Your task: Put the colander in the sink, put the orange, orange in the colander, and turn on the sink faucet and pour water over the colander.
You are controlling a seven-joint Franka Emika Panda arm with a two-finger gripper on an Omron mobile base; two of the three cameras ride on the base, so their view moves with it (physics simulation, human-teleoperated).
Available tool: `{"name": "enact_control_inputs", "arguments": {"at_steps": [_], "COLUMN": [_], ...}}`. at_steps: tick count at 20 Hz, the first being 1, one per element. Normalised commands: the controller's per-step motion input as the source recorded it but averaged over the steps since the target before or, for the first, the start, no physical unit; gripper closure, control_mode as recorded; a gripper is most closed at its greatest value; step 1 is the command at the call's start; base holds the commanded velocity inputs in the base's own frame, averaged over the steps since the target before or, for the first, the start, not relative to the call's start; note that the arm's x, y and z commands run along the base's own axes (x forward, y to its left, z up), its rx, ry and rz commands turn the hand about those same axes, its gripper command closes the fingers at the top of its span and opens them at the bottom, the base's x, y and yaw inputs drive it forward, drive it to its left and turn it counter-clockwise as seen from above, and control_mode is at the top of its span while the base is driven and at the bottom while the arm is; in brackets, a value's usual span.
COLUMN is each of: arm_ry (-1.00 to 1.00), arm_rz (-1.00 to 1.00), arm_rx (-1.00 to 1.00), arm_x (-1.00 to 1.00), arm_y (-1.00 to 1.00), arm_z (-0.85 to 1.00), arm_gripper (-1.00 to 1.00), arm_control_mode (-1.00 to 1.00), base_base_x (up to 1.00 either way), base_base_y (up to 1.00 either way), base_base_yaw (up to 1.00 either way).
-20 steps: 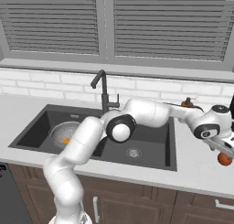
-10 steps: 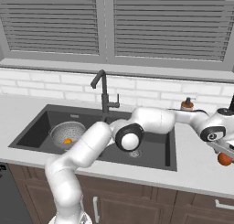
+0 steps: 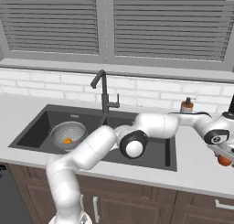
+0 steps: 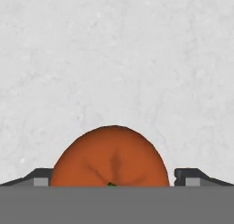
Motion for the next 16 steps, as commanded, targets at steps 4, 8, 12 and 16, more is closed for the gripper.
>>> {"name": "enact_control_inputs", "arguments": {"at_steps": [4,8,12,16], "arm_ry": [0.0,0.0,0.0,0.02], "arm_rz": [0.0,0.0,0.0,0.0], "arm_rx": [0.06,0.02,0.0,0.0], "arm_x": [-0.02,0.09,0.06,-0.03], "arm_y": [0.17,0.06,0.09,0.09], "arm_z": [-0.27,-0.24,-0.27,-0.29], "arm_gripper": [-1.0,-1.0,1.0,1.0], "arm_control_mode": [-1.0,-1.0,-1.0,-1.0], "base_base_x": [0.0,0.0,0.0,0.0], "base_base_y": [0.0,0.0,0.0,0.0], "base_base_yaw": [0.0,0.0,0.0,0.0]}}
